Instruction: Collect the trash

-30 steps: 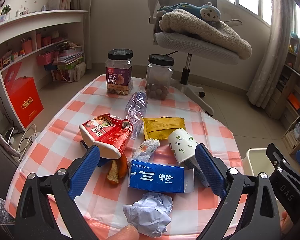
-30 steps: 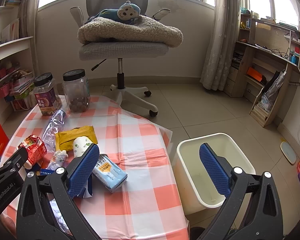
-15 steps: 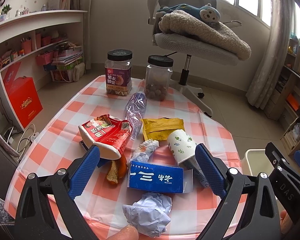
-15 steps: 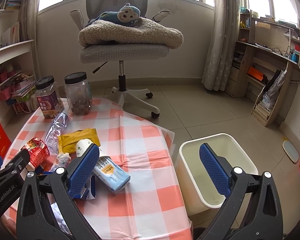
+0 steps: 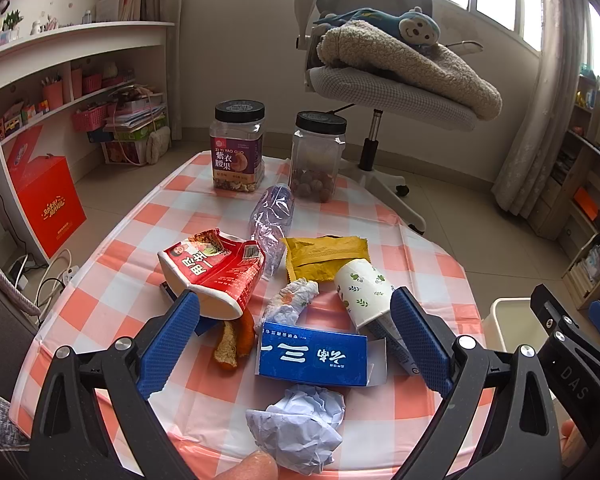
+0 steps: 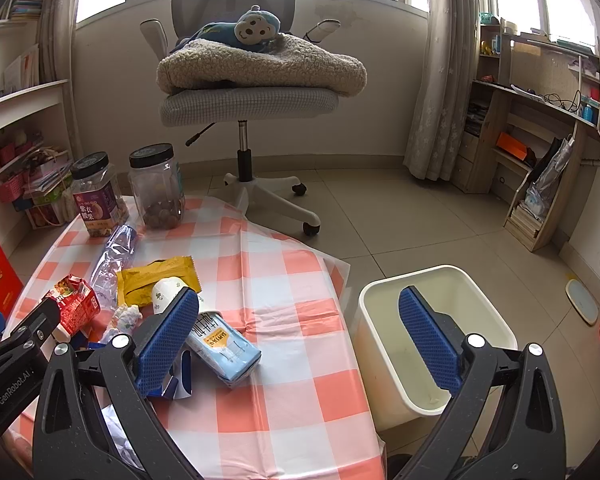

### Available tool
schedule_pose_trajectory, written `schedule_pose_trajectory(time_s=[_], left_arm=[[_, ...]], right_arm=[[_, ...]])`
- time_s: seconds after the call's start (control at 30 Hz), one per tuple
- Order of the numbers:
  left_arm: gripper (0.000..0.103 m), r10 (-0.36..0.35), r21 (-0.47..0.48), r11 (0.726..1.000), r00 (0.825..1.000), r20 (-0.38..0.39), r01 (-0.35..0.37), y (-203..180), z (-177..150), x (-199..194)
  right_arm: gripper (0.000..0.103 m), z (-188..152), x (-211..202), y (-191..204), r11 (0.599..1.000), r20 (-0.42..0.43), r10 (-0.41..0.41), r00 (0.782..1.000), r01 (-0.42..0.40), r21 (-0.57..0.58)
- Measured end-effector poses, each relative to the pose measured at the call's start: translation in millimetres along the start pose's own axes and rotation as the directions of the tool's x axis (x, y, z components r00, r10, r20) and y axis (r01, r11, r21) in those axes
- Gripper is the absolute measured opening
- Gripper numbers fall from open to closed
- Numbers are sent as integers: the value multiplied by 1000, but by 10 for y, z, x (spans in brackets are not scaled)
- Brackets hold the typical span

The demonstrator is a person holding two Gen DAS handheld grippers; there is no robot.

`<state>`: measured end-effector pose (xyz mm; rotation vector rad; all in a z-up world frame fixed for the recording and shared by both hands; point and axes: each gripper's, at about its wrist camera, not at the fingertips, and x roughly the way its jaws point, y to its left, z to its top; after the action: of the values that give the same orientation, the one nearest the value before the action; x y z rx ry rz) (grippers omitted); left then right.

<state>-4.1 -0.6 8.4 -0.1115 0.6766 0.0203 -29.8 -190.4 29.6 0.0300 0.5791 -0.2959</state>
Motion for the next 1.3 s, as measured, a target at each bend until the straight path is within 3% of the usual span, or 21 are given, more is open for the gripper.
schedule_pose_trajectory(time_s=[1.3], left_arm=[[93, 10, -2, 1000, 1000, -12, -10, 35, -15, 17]], right_arm=[[96, -26, 2, 13, 1000, -9, 4, 1000, -4, 1]])
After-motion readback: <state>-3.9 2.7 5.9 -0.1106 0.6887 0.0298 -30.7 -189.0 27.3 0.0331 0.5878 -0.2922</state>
